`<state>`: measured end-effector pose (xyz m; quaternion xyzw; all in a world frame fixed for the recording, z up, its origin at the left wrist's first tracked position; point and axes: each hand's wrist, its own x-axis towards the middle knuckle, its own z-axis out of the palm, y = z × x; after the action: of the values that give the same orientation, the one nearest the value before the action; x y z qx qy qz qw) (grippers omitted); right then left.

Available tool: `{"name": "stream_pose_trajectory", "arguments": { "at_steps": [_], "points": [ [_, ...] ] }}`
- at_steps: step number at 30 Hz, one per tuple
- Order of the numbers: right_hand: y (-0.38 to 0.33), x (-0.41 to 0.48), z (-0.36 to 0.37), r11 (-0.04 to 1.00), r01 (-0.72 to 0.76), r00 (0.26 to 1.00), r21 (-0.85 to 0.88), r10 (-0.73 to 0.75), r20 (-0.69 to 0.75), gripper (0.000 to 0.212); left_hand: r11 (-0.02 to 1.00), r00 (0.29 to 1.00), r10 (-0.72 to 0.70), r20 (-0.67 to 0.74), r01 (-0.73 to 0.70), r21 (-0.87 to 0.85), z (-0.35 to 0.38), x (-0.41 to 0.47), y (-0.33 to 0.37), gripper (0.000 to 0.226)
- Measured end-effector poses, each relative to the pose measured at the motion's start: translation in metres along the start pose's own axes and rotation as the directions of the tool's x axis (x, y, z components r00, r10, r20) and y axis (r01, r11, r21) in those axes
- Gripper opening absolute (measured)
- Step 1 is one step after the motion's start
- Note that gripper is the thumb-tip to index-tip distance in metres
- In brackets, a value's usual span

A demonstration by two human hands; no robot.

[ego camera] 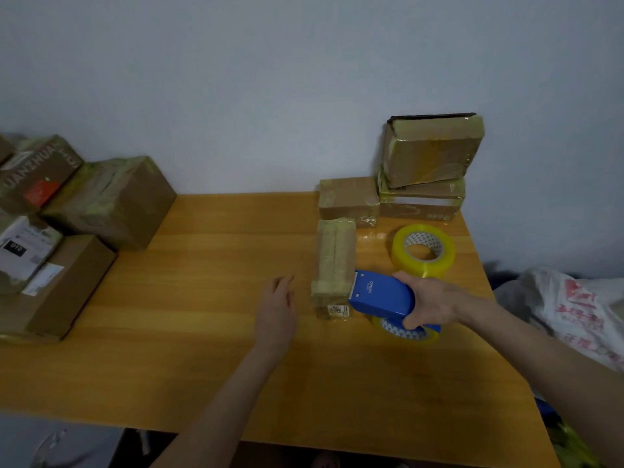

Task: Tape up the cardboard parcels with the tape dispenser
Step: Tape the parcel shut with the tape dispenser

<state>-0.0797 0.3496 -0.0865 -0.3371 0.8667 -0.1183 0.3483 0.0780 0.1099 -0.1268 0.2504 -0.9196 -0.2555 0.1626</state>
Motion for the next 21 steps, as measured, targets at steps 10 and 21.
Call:
{"name": "stream_pose_trajectory", "arguments": {
  "at_steps": [10,21],
  "points": [
    [0.011,-0.015,0.000,0.918,0.109,0.994,0.381,-0.100,-0.043,0.047,0.787,0.822,0.278,0.496,-0.491,0.374,0.017,-0.010,0.037,0.082],
    [0.025,-0.033,-0.017,0.837,0.160,0.983,0.523,-0.089,-0.158,0.045,0.761,0.803,0.313,0.508,-0.532,0.372,0.011,-0.007,0.038,0.080]
  ]
}}
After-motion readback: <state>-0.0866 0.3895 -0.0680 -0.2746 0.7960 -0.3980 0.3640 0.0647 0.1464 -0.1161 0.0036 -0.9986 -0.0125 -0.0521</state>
